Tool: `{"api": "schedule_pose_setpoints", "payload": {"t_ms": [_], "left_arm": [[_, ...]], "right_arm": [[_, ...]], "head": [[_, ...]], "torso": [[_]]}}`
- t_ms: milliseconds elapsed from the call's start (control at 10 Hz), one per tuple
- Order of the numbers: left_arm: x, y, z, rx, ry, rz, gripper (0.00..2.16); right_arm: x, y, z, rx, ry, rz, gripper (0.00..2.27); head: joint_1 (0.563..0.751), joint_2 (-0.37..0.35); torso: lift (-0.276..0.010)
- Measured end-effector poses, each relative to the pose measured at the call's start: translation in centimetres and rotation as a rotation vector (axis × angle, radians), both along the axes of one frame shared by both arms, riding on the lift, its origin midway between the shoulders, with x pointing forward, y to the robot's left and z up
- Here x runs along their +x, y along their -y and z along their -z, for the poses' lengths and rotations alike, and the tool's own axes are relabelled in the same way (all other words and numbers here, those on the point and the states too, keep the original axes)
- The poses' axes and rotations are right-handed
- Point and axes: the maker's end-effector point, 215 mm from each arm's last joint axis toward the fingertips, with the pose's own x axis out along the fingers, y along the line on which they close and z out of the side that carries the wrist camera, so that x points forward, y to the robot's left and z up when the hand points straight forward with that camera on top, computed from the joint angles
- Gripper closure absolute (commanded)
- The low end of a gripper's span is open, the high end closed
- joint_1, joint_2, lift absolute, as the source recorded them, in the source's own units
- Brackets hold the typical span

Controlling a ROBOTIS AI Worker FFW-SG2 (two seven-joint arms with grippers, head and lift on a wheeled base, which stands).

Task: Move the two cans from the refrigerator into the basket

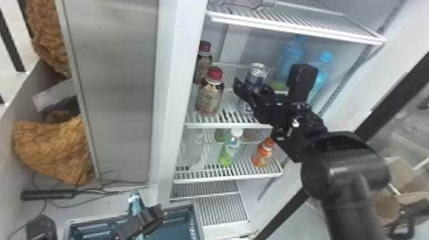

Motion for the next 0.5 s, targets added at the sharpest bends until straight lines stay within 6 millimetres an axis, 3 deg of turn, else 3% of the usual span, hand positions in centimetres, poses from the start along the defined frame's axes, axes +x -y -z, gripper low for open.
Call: {"api": "schedule_pose_setpoints", "payload": {"t_ms": [200,500], "left_arm": [[-0.1,0.1,0.0,-0.002,-0.002,0.001,1.19],[-0.2,0.1,0.1,-0.002,-0.004,0.002,1.19]], "right_arm": [[-2.7,-0.1,-1.0,-0.006,0.006,-0.010,1.28],[-7.1,1.3,-1.8,-0.030,-0.011,0.010,1.28]], "head": [[0.695,-0.320],[0.695,-0.350]], "torso": [[-0.031],[-0.031]]}}
